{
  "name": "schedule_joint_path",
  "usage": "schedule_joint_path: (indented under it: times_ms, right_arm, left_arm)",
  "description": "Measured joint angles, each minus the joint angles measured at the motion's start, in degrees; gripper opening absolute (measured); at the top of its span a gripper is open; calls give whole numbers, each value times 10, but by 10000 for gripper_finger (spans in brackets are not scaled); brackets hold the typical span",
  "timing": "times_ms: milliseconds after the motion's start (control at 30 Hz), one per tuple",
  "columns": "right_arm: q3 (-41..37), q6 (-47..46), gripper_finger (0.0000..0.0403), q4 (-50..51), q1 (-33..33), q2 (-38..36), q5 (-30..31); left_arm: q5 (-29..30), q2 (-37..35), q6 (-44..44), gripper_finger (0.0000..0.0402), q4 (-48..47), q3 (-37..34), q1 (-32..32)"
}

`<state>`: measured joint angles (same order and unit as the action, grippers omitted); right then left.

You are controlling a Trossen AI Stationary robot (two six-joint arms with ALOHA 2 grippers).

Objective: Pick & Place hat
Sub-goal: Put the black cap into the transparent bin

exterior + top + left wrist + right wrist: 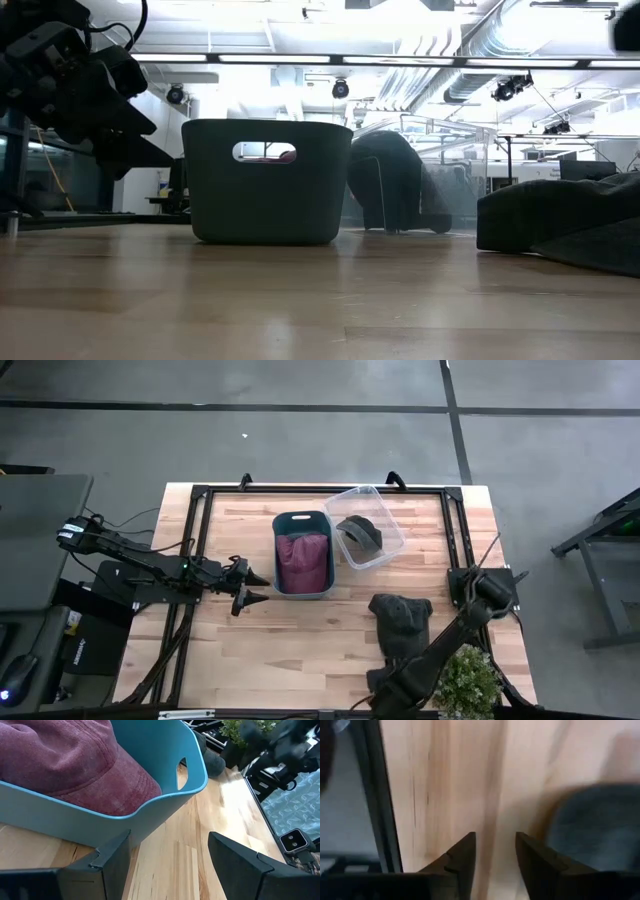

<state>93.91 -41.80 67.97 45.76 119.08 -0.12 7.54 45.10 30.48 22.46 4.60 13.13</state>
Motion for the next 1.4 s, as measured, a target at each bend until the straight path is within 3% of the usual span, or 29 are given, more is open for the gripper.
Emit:
schedule_joint_path:
  times_ms: [200,433,633,800,933,1400]
  right_arm:
    - [3,-30,203,14,-1,44,-73]
    - [6,-89,272,-3,0,43,-79]
    - [46,-82,266,64,5,44,-72]
    - [82,-78,260,141,4,44,-15]
    - [84,-77,260,151,4,46,36]
    - [83,-107,259,221,32,116,120]
  left_arm:
    - [0,0,0,246,0,0,0]
    - [0,0,0,246,0,0,0]
    - [0,0,0,246,0,0,0]
    - [0,0,0,246,0,0,0]
    - [0,0,0,246,0,0,0]
    - [0,0,0,246,0,0,0]
